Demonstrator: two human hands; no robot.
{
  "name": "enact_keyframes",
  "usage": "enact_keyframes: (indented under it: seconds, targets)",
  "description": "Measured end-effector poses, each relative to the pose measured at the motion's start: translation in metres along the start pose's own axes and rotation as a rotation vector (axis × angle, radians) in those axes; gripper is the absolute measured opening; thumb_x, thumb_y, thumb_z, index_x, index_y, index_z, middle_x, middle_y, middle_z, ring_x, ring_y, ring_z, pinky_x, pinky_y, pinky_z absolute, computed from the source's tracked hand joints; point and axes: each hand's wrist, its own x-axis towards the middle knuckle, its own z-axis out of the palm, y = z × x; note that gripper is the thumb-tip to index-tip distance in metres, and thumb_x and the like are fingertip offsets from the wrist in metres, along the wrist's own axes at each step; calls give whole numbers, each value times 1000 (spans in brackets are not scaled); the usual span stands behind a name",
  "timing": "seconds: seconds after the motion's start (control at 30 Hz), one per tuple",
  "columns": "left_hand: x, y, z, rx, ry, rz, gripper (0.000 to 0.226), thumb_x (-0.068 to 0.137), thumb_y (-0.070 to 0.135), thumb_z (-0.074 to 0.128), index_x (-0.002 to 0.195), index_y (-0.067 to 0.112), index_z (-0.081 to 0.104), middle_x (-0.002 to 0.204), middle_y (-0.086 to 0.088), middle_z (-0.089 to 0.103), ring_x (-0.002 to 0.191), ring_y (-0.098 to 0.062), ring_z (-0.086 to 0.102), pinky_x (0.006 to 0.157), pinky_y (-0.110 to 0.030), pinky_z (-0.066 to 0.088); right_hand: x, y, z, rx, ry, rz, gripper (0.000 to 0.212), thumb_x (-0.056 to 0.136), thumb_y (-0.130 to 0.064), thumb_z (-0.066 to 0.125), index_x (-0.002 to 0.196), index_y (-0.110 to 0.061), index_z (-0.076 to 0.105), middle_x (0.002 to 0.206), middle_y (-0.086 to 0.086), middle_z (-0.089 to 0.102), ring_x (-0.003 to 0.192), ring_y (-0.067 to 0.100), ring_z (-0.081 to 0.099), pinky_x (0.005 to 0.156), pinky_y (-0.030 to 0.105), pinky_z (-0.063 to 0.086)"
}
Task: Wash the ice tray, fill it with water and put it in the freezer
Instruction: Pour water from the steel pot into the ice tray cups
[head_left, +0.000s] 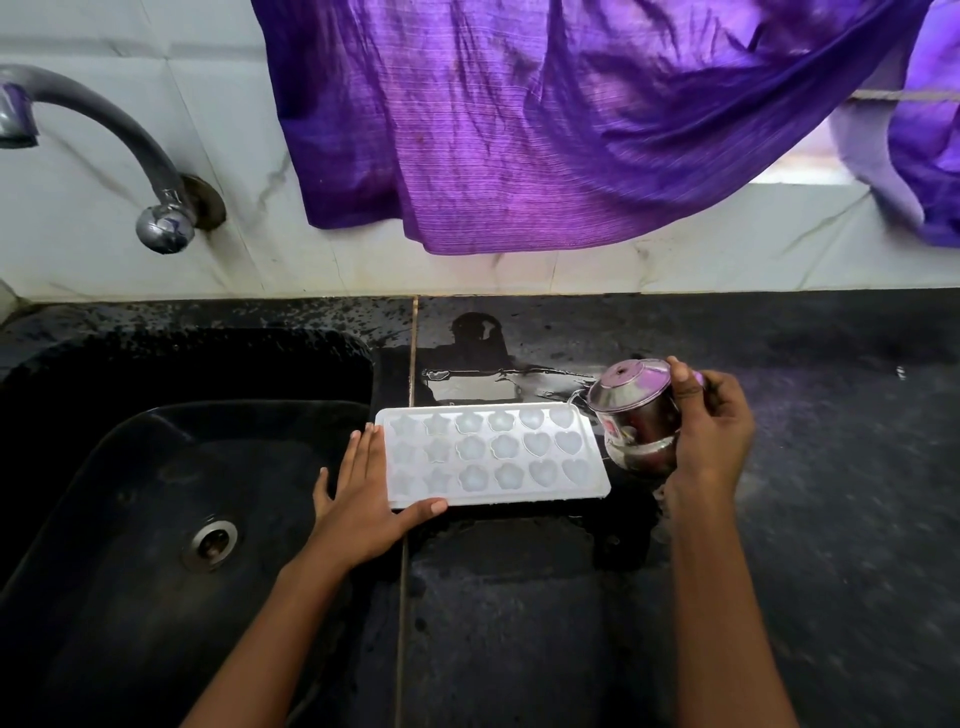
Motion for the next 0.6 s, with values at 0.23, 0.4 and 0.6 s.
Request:
enact_keyframes:
  seconds: [0.23,0.4,0.6]
  targets:
    - [2,0,1,-5,4,-14,119,68,80,47,148,19,-17,157,7,-18,141,-5,-21,114,-46,-7,-1,0,0,0,-4,5,18,80,-23,71,68,-25,57,74,-9,60,61,-8,56,55,10,47]
    - [2,-1,4,-45,21,-11,119,68,79,49,148,21,-18,157,8,-17,141,-4,-20,114,-46,-7,-2,1,1,-11,15,27,18,80,-27,71,69,-26,57,78,-7,61,71,3,55,57,12,49]
    - [2,-4,4,-63,18,1,133,45,93,29,147,23,-18,157,9,-17,139,0,-21,114,-46,-7,-5,3,2,66,51,116,15,81,-26,69,71,-24,58,90,3,65,86,14,59,77,34,51]
